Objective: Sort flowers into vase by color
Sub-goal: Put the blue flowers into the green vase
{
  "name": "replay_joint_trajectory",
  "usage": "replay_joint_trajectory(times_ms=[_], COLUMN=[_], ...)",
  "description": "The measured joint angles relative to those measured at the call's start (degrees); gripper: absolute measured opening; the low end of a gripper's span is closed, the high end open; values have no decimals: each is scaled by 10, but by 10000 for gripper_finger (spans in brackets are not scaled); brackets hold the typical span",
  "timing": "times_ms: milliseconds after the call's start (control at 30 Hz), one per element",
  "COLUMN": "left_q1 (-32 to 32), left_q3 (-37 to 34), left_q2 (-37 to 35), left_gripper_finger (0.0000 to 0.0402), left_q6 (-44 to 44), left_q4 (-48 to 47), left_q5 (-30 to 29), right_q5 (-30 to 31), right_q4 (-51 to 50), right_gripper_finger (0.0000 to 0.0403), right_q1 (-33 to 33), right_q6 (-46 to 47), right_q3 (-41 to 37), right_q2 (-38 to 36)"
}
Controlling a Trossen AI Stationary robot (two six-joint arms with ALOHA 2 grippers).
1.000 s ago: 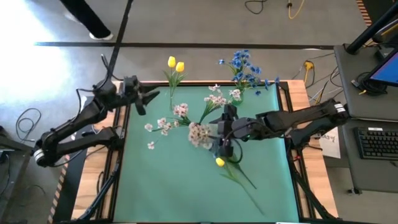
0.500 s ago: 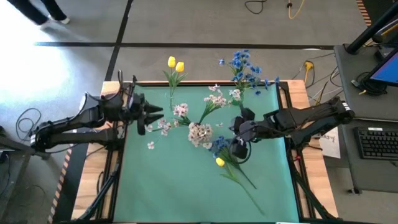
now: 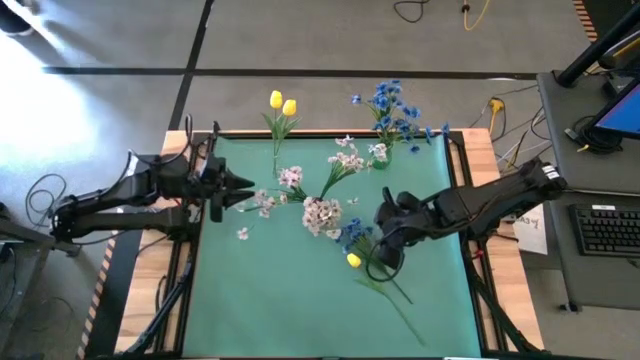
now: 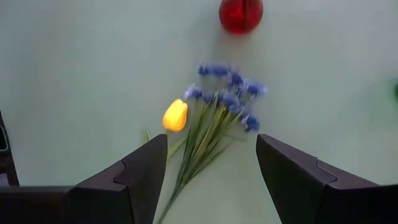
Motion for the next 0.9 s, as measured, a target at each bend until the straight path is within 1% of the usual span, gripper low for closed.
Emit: replay_joint_trajectory(times_ms=[100, 233, 367, 533, 667, 800, 900], left_q1=[-1, -1, -2, -5, -5, -5, -5], left_q3=[22, 28, 27, 27, 27, 27, 27], left_q2=[-11, -21, -25, -20, -15, -15, -16], left_gripper_finger=[158, 158, 158, 158, 158, 158, 158], left_q6=[-1, -7, -12, -13, -13, -12, -10], left_q4=[-41, -38, -40, -31, -31, -31, -31], left_q5=[0, -1, -1, -3, -21, -22, -22], right_q5=[-12, -24, -40, -43, -43, -42, -34], right_q4=[4, 26, 75, 178, 254, 307, 334], right_gripper_finger=[240, 240, 240, 262, 288, 306, 310], right_q1=[4, 0, -17, -24, -20, 6, 32], right_q6=[44, 112, 136, 138, 125, 69, 64], right_q3=[-31, -88, -140, -206, -253, -292, -317], right_q2=[0, 0, 4, 4, 4, 4, 4])
